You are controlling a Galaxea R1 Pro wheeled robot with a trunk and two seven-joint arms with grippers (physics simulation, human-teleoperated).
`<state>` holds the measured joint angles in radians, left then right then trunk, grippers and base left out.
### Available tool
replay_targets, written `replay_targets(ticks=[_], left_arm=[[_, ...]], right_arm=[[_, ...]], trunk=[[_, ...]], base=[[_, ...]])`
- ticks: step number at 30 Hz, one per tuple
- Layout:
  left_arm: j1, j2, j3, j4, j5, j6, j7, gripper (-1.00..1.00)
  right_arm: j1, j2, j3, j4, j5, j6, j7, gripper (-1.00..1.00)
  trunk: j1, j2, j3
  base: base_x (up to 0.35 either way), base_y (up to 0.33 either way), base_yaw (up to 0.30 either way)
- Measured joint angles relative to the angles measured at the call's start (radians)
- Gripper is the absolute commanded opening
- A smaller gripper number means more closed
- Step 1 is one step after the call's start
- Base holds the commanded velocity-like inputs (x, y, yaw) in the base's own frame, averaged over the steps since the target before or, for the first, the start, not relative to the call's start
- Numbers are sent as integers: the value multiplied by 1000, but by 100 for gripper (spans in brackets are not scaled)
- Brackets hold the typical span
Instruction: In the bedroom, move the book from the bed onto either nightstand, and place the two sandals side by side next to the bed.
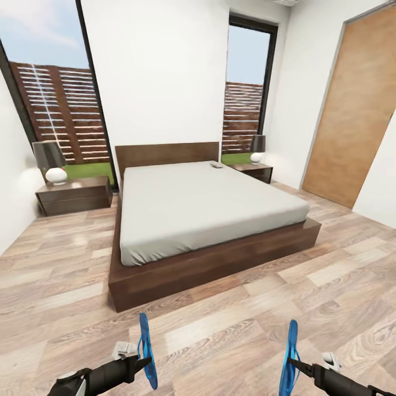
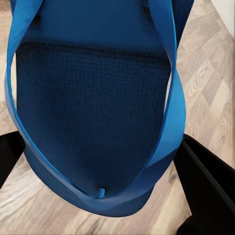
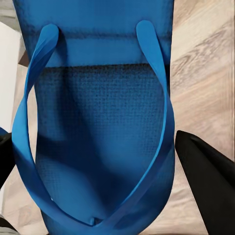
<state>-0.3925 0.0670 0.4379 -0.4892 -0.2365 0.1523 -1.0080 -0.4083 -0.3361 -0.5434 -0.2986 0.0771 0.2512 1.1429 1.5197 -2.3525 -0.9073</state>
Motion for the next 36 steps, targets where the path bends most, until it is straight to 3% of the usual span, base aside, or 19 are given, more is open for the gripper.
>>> replay_targets(ticks=[36], left_arm=[[0,0,2,0,0,0,0,-100]], right_arm=[[0,-1,-1,0,0,1,1,-100]], trunk=[[0,0,0]], base=[[0,0,-283]])
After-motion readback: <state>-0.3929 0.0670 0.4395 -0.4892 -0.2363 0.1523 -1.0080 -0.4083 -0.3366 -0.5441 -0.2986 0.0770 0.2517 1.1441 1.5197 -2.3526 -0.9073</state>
